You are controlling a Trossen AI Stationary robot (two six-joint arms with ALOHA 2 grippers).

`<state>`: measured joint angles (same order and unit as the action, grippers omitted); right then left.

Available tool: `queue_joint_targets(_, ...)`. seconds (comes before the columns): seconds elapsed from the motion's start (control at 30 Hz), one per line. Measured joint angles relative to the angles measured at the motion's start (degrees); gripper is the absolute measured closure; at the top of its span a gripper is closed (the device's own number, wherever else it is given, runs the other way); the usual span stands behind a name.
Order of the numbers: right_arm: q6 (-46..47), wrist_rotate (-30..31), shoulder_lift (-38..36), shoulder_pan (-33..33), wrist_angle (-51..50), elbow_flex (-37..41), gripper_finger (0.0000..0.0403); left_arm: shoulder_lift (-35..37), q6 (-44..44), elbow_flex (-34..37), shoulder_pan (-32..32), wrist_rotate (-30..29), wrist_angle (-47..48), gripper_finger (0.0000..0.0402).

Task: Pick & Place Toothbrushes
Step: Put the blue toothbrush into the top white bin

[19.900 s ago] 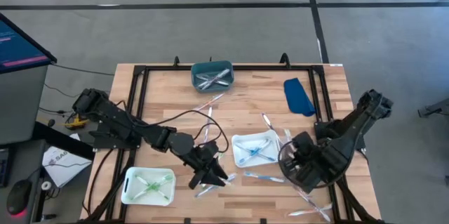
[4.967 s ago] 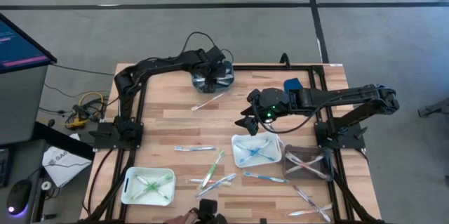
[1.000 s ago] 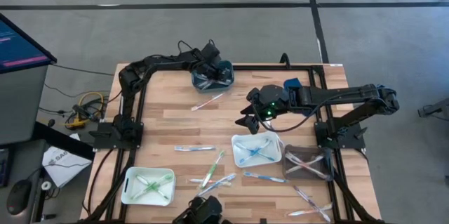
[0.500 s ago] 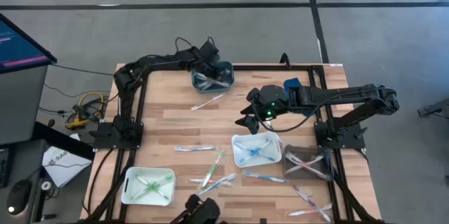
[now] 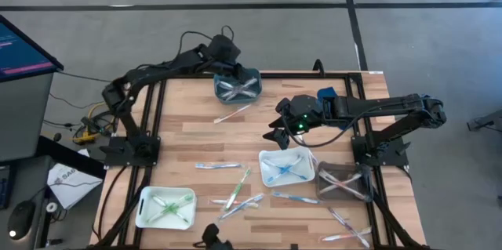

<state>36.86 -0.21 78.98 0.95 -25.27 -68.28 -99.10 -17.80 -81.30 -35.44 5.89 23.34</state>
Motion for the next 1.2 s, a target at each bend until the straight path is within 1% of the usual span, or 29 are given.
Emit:
queue_joint_targets(0.2,1.53,0.05,0.0,0.0,0.04,0.01,0.0117,5.75,0.0,5.52,2.73,0.05,-0.51,0.0402)
queue_joint_targets(0.3,2.26,0.07,0.0,0.0,0.04,0.01,0.0117,8.75,-0.03,9.09,4.96,1.43,-0.76,0.0402)
queue_joint_targets(0.47,5.12,0.07,0.0,0.78,0.04,0.01,0.0117,14.86,-0.04,15.61,9.84,2.69,-1.23,0.0402)
queue_joint_targets(0.63,5.25,-1.15,0.0,2.4,0.06,0.0,0.0117,21.48,-0.9,21.55,15.66,2.74,-3.16,0.0402)
queue_joint_targets(0.77,6.33,-3.22,0.0,3.58,0.22,0.01,0.0117,26.29,-3.81,25.55,20.29,2.63,-6.54,0.0402)
queue_joint_targets(0.97,8.71,-5.08,0.0,6.74,0.17,0.01,0.0117,31.08,-10.8,30.2,27.03,-1.69,-11.86,0.0402)
queue_joint_targets(1.03,8.75,-6.45,0.0,8.24,0.17,0.01,0.0117,31.6,-13.03,31.07,28.82,-2.9,-14.11,0.0402)
queue_joint_targets(1.2,8.88,-10.46,0.0,13.05,0.02,0.01,0.0117,31.68,-17.45,32.78,31.92,-3.59,-16.74,0.0401)
